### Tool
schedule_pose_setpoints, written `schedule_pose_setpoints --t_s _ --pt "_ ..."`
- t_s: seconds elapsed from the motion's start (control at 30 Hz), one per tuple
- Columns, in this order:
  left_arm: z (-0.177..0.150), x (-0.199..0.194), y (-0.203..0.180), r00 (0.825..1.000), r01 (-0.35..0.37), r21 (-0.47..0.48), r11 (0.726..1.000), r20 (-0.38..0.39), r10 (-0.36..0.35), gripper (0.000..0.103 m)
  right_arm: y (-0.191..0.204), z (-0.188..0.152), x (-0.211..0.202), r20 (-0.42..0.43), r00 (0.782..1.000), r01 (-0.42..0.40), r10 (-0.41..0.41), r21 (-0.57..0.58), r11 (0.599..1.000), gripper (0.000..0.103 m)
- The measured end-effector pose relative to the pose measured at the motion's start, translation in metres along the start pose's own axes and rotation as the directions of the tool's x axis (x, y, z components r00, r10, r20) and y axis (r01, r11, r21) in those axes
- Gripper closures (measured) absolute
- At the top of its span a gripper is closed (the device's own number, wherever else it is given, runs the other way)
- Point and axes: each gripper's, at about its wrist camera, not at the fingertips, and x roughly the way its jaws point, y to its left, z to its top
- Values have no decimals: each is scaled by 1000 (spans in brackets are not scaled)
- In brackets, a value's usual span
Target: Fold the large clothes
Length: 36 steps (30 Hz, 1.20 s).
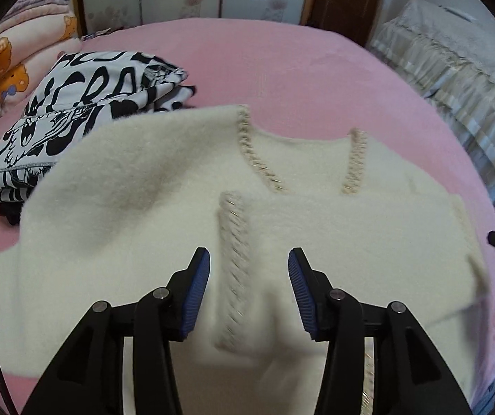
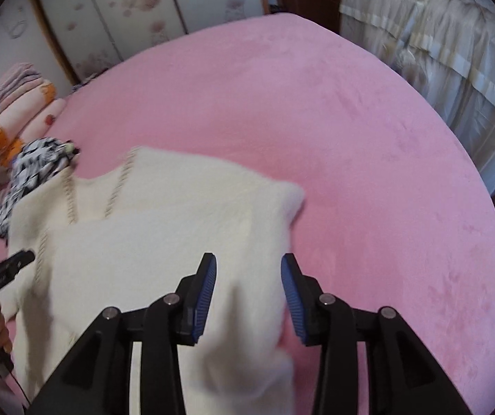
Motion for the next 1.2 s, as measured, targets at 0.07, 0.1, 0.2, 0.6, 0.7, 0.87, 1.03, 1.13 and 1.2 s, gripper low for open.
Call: schedule_pose_setpoints --t_s 0.07,0.1,0.2,0.6,0.7,0.87,1.03,1.13,1.2 --pt "-13 -5 -10 999 35 8 999 -7 -35 57 20 -13 -3 6 1000 3 -3 -39 999 64" --pt "-21 -5 -17 998 59 8 998 -17 -59 57 32 -22 -2 1 1000 -12 12 -58 998 64" --pt "-44 -4 -30 996 75 8 997 -38 -75 57 64 -38 10 -12 999 -32 30 -114 993 64" --pt "-57 35 -18 993 53 -66 996 -98 -59 60 -1 -59 34 -35 988 150 -151 -22 988 103" --pt "-55 36 -21 994 40 -62 997 -98 -46 60 3 -60 26 -21 984 177 -177 -13 984 103" --pt "-56 29 -26 995 27 -52 998 -98 -32 59 1 -62 21 -34 987 156 -154 64 986 103" --pt "-61 16 -29 994 22 -57 998 -107 -28 53 13 -71 10 -46 988 148 -146 53 988 100" --pt "-67 6 -30 992 14 -63 998 -122 -22 42 23 -77 4 -68 992 110 -106 62 992 100" --pt "-75 -2 -31 991 5 -59 998 -132 -13 42 32 -83 -1 -74 992 103 -98 61 993 100"
